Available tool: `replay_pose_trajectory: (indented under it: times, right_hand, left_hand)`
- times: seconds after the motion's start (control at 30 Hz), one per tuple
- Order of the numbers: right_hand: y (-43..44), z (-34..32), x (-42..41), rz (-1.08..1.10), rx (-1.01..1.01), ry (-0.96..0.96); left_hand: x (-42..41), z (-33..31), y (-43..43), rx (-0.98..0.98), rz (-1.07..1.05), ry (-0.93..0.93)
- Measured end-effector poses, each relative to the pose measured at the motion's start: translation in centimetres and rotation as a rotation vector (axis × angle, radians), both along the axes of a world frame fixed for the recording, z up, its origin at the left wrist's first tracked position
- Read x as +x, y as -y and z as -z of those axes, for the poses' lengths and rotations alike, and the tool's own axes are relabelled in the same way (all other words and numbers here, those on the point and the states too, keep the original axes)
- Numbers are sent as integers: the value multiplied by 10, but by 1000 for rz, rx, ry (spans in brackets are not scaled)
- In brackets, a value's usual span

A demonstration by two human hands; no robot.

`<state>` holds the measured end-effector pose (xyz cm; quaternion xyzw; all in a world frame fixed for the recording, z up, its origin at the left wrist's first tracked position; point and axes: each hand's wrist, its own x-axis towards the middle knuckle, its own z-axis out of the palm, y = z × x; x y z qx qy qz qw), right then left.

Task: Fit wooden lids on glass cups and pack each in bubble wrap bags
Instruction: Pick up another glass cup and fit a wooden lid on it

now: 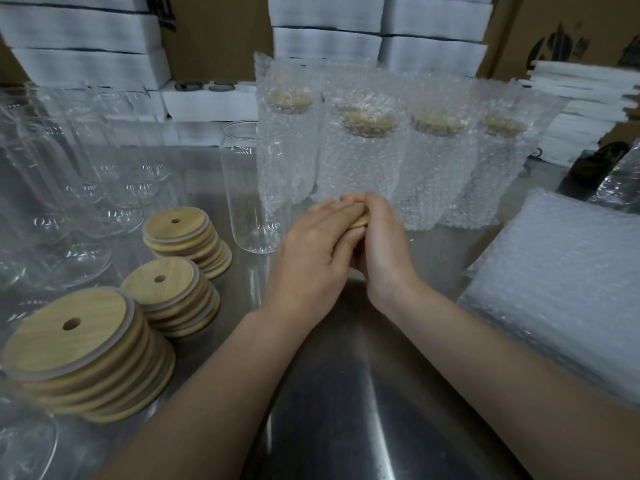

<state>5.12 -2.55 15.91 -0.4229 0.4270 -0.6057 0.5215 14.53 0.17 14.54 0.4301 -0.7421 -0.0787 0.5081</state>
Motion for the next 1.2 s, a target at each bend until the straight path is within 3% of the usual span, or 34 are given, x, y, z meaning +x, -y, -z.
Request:
replay_pose_trajectory:
  times: [0.23,0.53,0.83,1.03,1.2]
  right_hand:
    - [-2,0,-1,-108,69,67]
    - [2,0,-3,-121,131,128]
    - [3,1,-5,-88,134,125]
    - [3,2,-5,-100,115,70]
    - [-1,0,-2,-209,61,-45]
  left_hand:
    - [-4,-2,-2,-126,-12,-122]
    - [-4,-3,-3,-12,-128,-344]
    - [-1,-3,-6,20,-181,-212]
    - [-1,-5,-6,-10,-106,-80]
    - [0,-7,-4,84,-15,-310]
